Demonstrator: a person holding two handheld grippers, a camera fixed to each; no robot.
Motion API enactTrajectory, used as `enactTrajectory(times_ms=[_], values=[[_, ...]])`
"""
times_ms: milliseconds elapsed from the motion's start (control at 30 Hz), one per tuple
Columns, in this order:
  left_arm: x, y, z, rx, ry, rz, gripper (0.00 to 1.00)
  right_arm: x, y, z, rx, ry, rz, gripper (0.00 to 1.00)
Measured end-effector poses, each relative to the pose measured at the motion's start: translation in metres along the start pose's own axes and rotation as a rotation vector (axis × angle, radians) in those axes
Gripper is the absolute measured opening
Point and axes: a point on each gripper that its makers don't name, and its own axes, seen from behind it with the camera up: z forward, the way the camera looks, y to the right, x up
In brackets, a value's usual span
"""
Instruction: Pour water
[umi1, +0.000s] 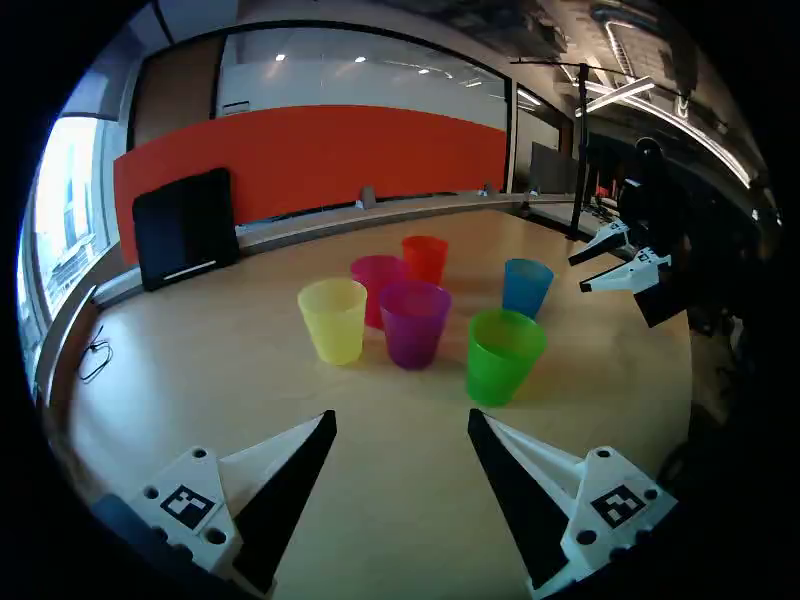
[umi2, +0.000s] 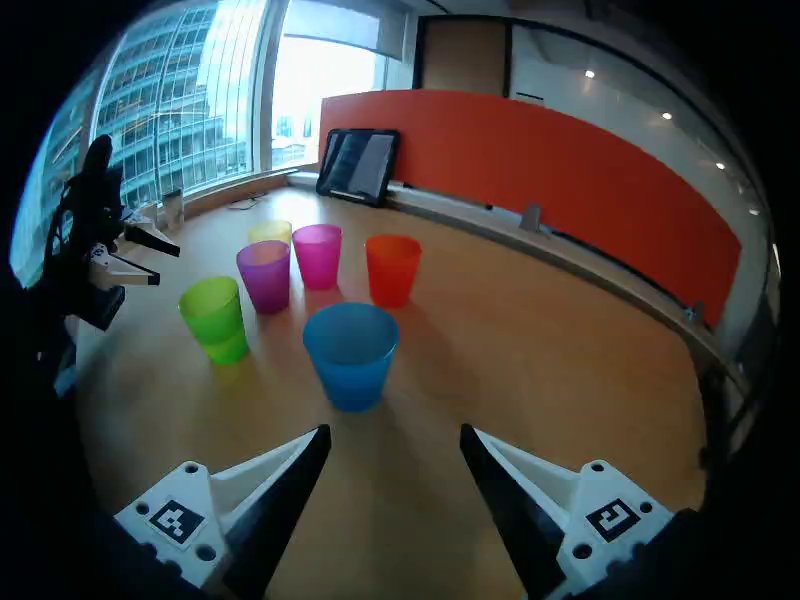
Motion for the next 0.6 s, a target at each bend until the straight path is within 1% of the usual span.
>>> enactTrajectory(times_ms=[300,600], values=[[0.012,-0.028,-0.015,0.099,0.079,-0.059,0.98,0.012,0.009,-0.017,-0.05,0.078,0.069,1.0],[0.023,-0.043,-0.024,0.189,0.135,-0.054,0.98,0.02,0.019,-0.028,-0.115,0.139,0.113,1.0]])
